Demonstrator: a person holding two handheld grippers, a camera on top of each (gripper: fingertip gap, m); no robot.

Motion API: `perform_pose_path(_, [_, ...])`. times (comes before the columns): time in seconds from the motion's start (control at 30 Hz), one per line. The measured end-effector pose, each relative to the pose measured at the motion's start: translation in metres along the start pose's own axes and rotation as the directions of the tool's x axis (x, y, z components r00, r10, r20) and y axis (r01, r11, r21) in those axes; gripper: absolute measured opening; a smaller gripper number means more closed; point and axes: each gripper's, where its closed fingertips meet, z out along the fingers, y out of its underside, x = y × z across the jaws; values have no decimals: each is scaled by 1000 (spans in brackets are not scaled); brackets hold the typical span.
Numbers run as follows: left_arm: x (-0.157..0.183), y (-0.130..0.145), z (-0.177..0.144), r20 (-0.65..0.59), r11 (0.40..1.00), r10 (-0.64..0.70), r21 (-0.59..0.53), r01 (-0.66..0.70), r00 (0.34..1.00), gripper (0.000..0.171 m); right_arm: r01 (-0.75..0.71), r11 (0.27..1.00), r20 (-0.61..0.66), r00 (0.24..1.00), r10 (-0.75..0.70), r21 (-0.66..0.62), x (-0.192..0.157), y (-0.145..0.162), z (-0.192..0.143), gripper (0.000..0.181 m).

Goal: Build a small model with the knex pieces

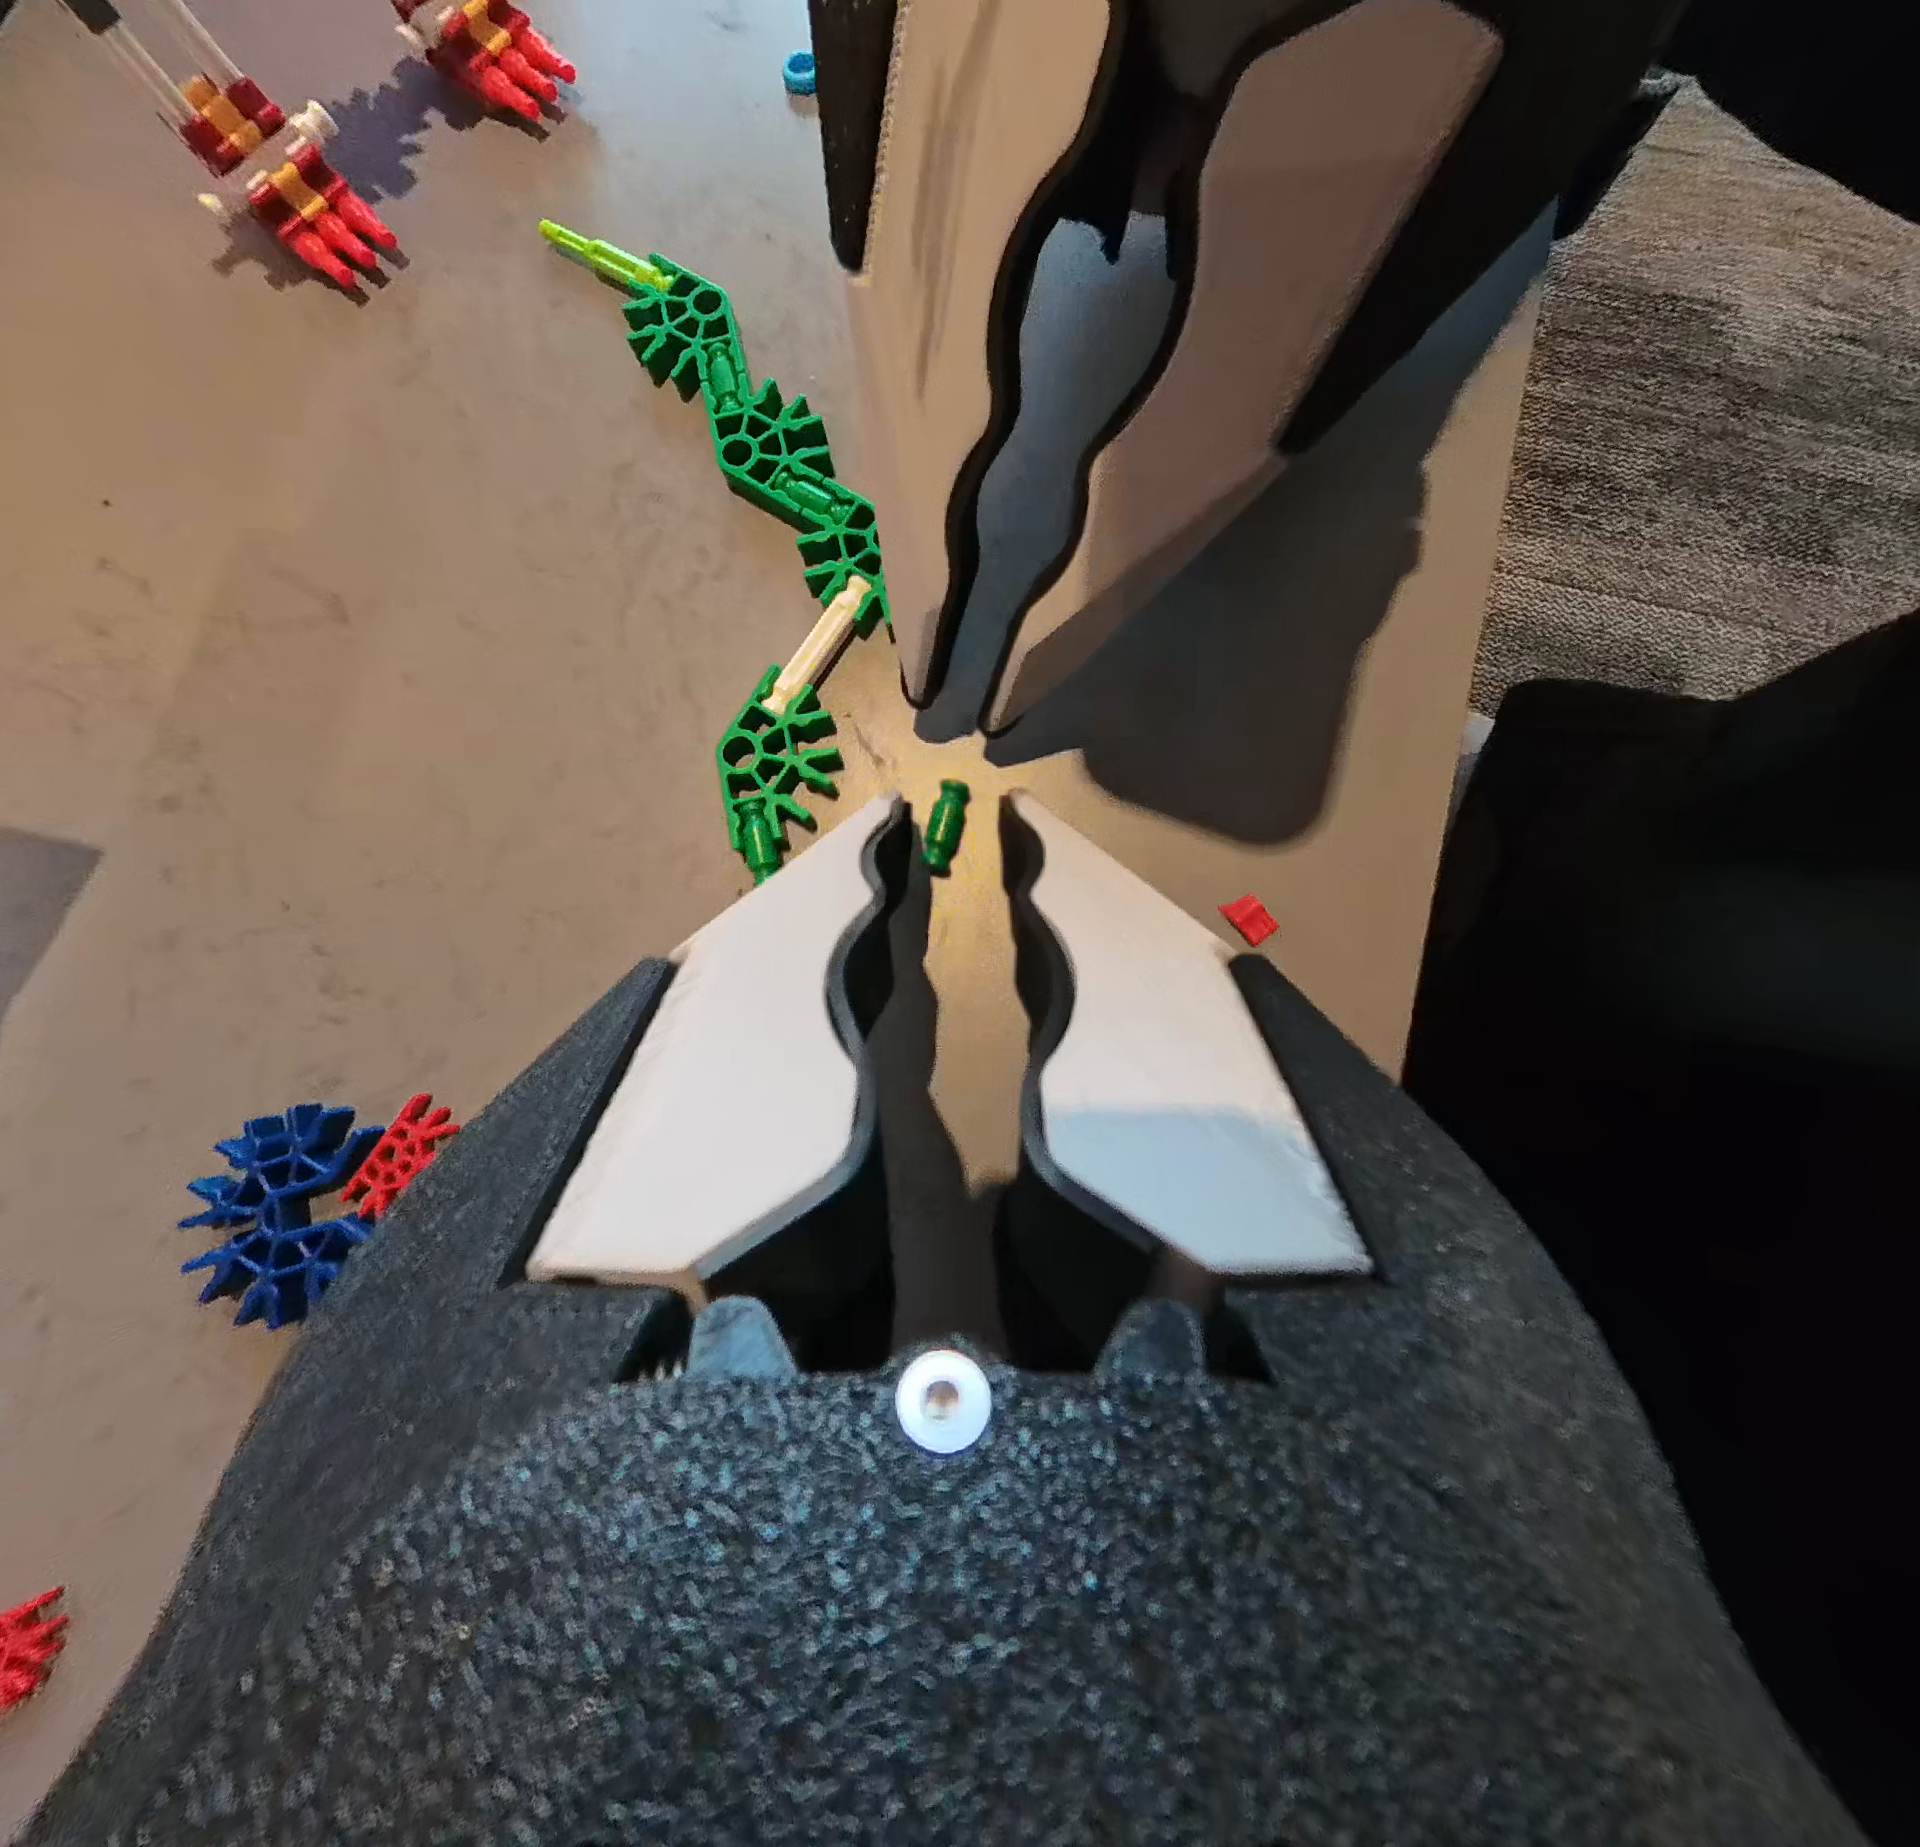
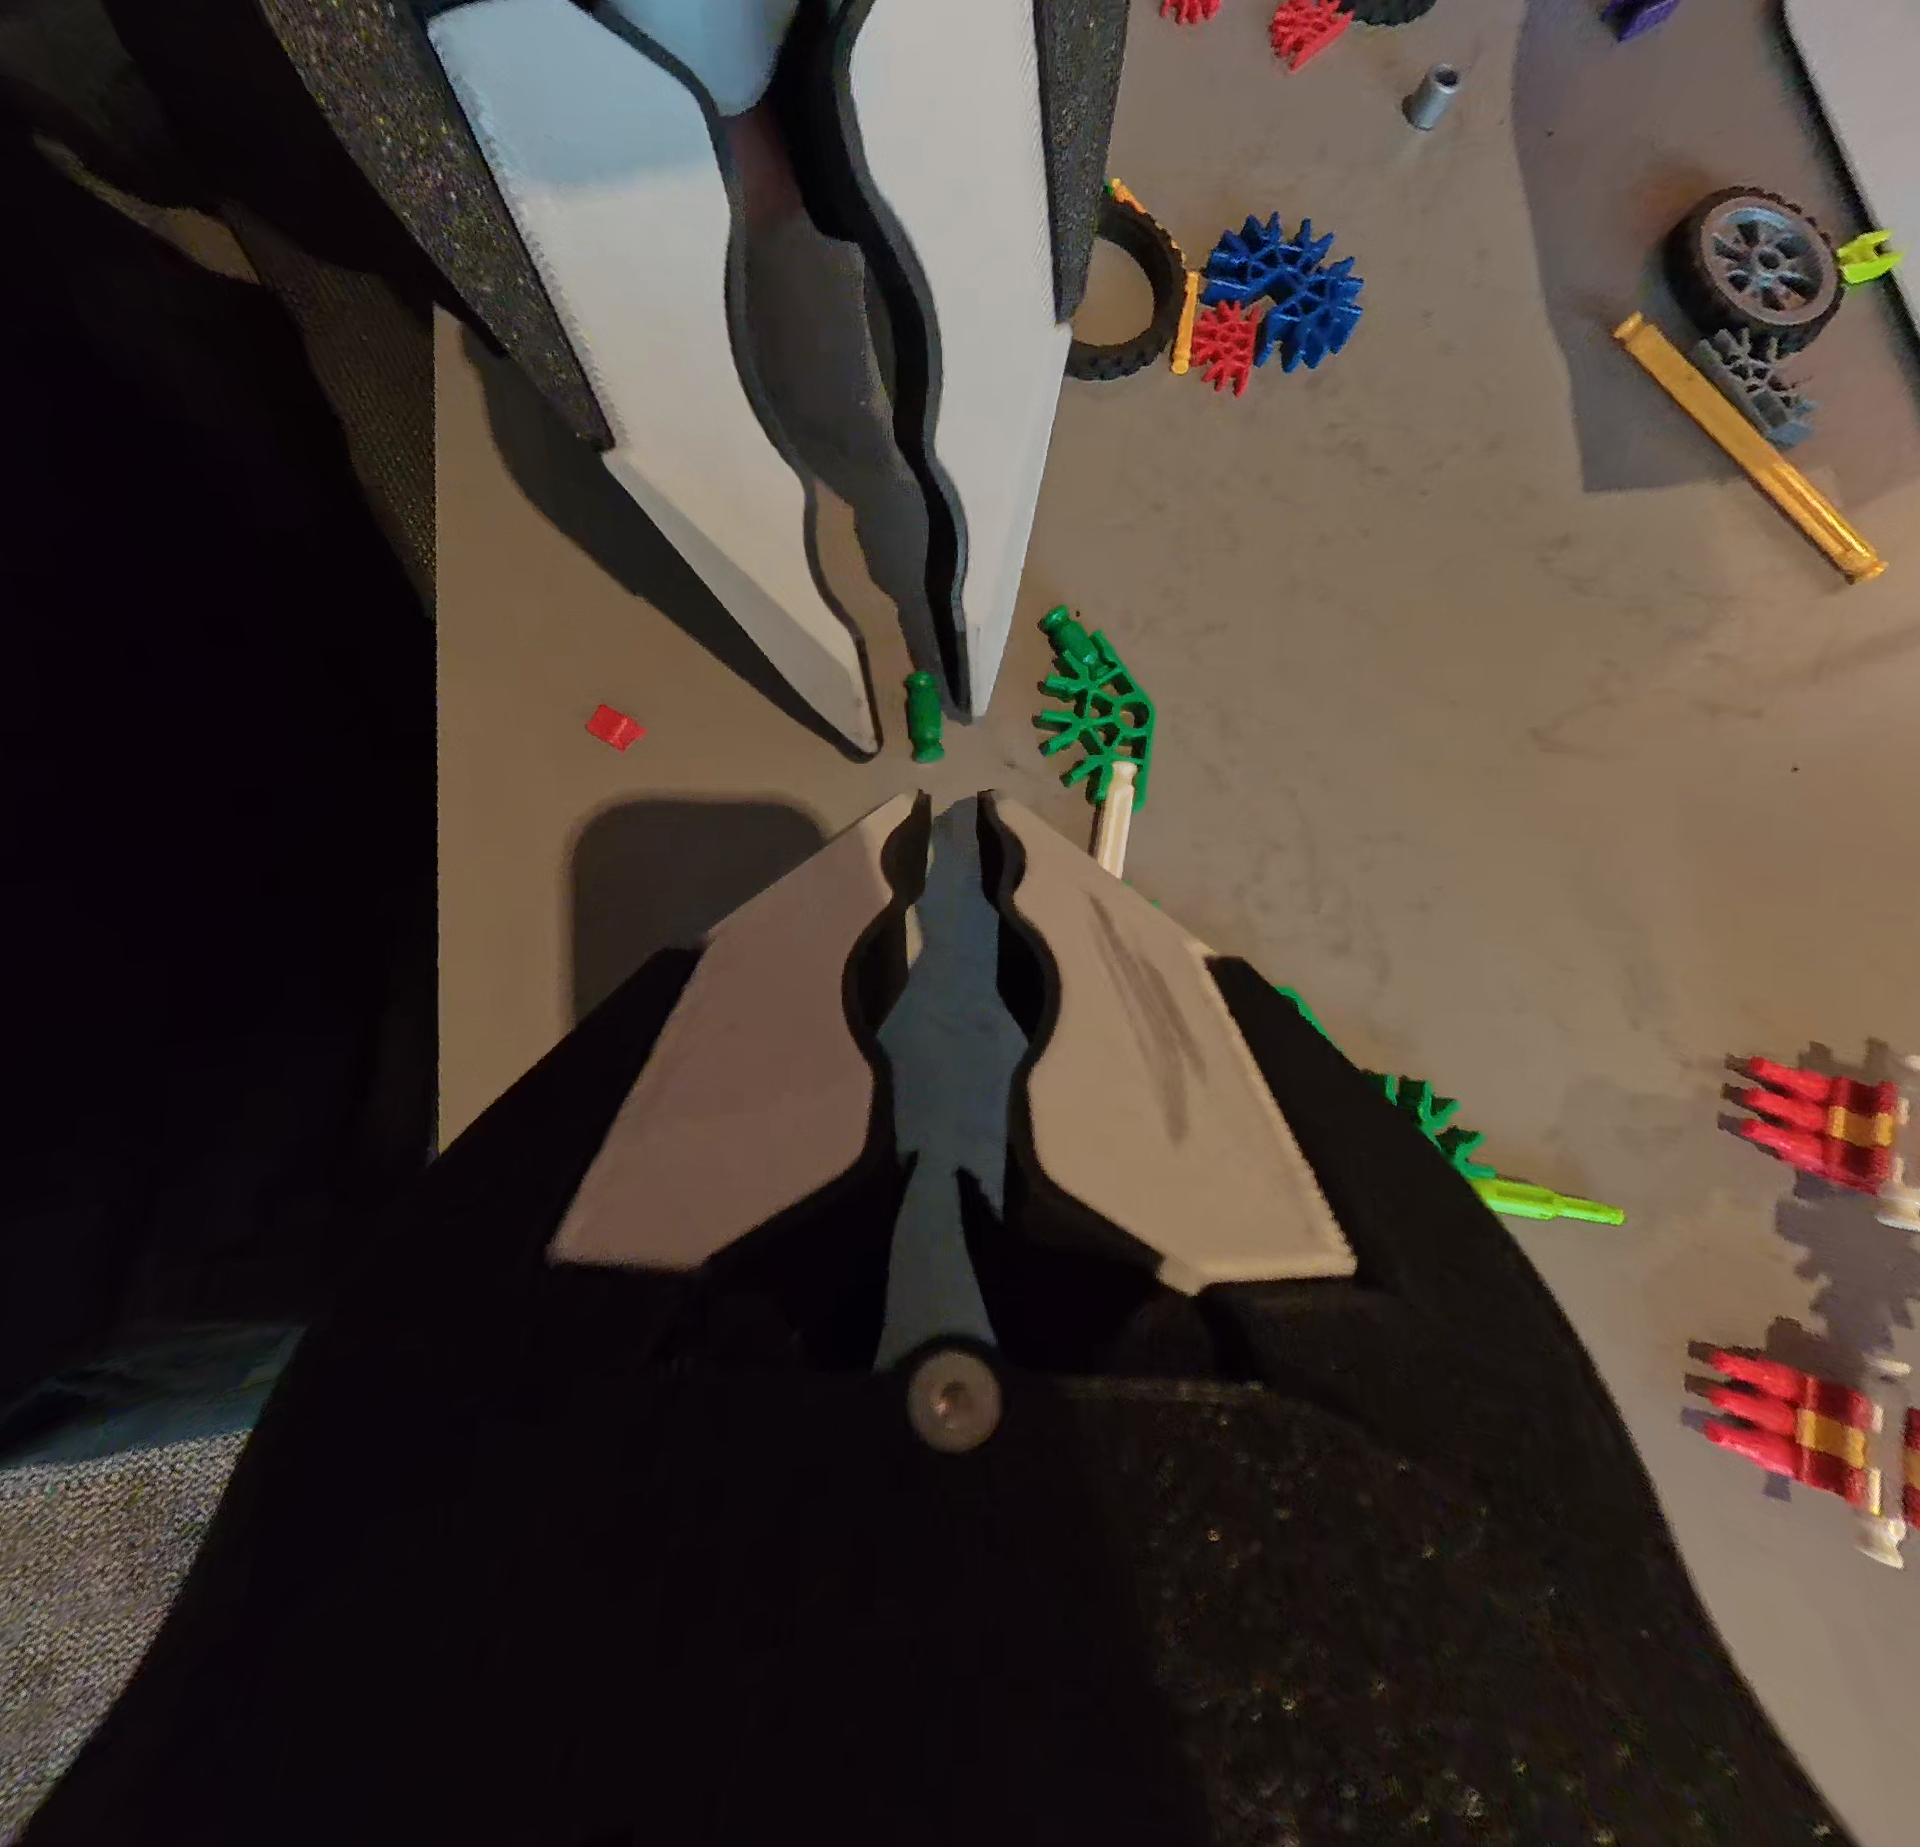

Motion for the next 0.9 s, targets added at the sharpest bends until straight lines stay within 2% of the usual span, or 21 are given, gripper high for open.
perform_pose_path(0.13, [3, 8, -4, -20, 1000, 5, -22, -5, 1000, 17, 12, 1000, 12, 1000, -12, -6, -2, -5, 4, 9])
perform_pose_path(0.27, [6, 8, -3, -59, 1000, 5, -3, -6, 998, 8, 13, 1000, 20, 1000, -13, -19, -4, -9, 10, 10])
perform_pose_path(0.67, [8, 7, -3, -141, 987, 161, 14, -160, 977, 5, 7, 998, 33, 999, -5, -66, -10, -8, 11, 4])
perform_pose_path(0.83, [6, 8, -4, -163, 973, 229, 4, -231, 960, 5, -19, 996, 26, 999, 21, -85, -14, -7, 11, 13])
perform_pose_path(0.9, [4, 6, -5, -164, 967, 251, 7, -253, 954, 0, -16, 994, 3, 1000, 17, -108, -13, -4, 11, 6])
